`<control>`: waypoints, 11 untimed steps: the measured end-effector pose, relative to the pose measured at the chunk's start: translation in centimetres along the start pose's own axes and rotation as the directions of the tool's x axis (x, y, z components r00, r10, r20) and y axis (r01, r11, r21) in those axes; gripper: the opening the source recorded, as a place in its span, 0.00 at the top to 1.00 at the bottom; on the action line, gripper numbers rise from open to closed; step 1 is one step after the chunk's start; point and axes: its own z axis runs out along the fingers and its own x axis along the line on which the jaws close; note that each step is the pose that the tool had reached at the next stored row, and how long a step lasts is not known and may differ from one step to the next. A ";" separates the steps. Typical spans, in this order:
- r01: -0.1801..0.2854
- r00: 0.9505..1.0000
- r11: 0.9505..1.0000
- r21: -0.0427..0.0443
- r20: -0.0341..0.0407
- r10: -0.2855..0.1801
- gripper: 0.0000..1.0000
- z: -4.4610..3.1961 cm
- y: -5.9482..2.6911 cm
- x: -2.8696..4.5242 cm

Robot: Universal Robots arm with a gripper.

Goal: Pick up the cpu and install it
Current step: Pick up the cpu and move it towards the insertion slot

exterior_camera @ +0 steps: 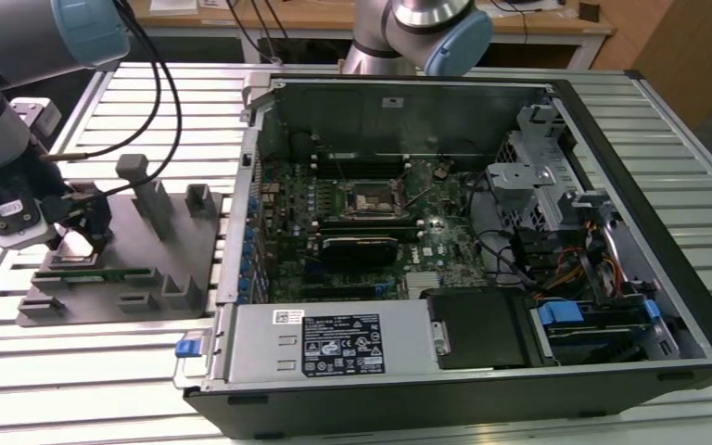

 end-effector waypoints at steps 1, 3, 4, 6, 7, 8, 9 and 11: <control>0.000 1.000 1.000 0.000 0.000 0.000 0.38 0.00 0.00 0.00; 0.000 1.000 1.000 0.000 0.000 0.000 0.38 0.01 0.00 0.00; 0.000 1.000 1.000 0.000 0.000 0.000 0.38 0.01 0.00 0.00; 0.000 1.000 1.000 0.000 0.000 0.000 0.38 0.01 0.00 0.00; 0.000 1.000 1.000 0.000 0.000 0.000 0.40 0.01 0.00 0.00; 0.000 1.000 1.000 0.000 0.000 0.000 0.40 0.01 0.00 -0.01; 0.000 1.000 1.000 0.000 0.000 0.000 0.46 0.01 0.00 -0.01; 0.000 1.000 1.000 0.000 0.000 0.000 0.46 0.00 0.00 -0.02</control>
